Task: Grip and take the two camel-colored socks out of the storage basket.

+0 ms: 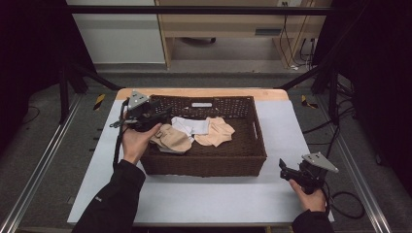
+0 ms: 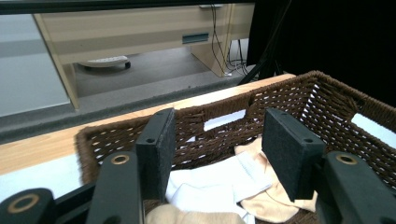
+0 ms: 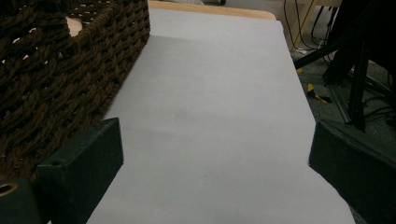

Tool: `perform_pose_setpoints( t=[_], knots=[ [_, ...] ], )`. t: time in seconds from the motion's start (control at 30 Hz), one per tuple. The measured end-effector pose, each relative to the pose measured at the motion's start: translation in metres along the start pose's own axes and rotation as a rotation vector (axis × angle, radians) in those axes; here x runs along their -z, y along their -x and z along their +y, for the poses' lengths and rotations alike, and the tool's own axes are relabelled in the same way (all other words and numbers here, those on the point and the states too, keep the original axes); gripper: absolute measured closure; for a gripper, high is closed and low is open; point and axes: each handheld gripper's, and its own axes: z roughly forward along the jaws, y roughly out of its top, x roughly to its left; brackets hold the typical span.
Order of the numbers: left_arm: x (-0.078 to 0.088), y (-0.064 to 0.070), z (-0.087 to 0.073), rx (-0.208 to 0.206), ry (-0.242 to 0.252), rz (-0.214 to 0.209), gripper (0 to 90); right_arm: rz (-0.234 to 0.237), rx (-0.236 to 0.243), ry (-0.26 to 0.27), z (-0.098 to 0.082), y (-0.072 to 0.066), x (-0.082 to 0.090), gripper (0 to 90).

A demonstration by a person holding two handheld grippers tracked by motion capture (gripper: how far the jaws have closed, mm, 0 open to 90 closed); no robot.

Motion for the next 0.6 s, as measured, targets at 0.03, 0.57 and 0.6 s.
perform_pose_setpoints(
  t=[0.03,0.57,0.6],
  knots=[
    [0.0,0.0,0.0,0.0,0.0,0.0,44.5,0.0,0.0,0.0,0.0,0.0,0.0,3.5],
    [-0.045,-0.003,-0.024,-0.013,-0.156,0.047,40.1,-0.002,0.0,0.001,0.0,0.0,-0.001,3.5],
    [-0.046,-0.004,-0.027,-0.013,-0.171,0.052,40.0,-0.003,0.0,0.0,0.0,0.001,-0.001,3.5]
  ],
)
